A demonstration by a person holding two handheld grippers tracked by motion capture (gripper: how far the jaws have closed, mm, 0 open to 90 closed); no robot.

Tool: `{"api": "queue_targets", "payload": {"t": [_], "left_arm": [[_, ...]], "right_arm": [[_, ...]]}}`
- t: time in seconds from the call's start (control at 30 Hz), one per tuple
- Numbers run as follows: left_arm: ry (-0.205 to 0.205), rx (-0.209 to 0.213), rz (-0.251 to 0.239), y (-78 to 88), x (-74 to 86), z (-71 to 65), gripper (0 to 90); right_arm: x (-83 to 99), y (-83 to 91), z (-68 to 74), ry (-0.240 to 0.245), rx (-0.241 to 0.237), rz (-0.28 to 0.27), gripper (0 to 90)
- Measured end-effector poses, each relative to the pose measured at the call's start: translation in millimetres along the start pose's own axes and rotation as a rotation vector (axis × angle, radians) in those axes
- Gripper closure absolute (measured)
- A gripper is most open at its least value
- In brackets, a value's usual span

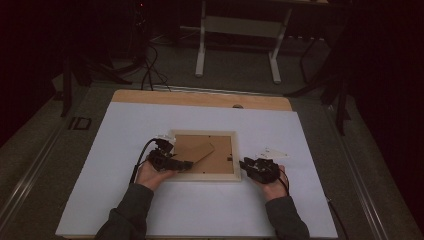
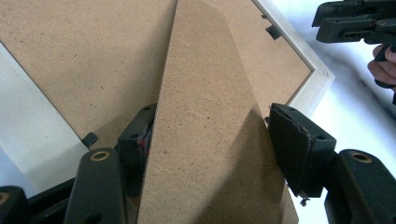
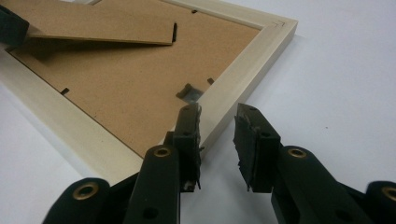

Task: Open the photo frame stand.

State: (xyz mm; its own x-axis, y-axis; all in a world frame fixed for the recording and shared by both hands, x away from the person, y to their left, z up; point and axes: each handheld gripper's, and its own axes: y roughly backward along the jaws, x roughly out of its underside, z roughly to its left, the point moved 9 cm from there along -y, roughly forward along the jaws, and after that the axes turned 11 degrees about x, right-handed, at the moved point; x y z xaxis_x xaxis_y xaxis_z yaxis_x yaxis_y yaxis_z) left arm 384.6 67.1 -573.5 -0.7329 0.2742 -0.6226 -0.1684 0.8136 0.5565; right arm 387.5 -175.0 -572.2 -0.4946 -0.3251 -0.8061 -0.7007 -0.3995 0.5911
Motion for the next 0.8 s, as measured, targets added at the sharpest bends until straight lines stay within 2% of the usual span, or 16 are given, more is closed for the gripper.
{"api": "queue_targets", "payload": {"t": [0.2, 0.3, 0.8], "left_arm": [[-0.024, -0.009, 0.006, 0.2, 0.0, -1.4, 39.5], [-0.059, -0.019, 0.006, 1.3, -1.1, -4.4, 39.9], [-0.126, -0.07, 0.013, 4.3, -3.5, -11.0, 40.0]], "right_arm": [[-0.6, -0.3, 1.7, 0.001, -0.001, -0.001, 70.1], [-0.7, -0.6, 2.2, 0.003, -0.002, 0.0, 70.0], [-3.5, -1.4, 3.5, 0.006, -0.003, -0.001, 68.8]]}}
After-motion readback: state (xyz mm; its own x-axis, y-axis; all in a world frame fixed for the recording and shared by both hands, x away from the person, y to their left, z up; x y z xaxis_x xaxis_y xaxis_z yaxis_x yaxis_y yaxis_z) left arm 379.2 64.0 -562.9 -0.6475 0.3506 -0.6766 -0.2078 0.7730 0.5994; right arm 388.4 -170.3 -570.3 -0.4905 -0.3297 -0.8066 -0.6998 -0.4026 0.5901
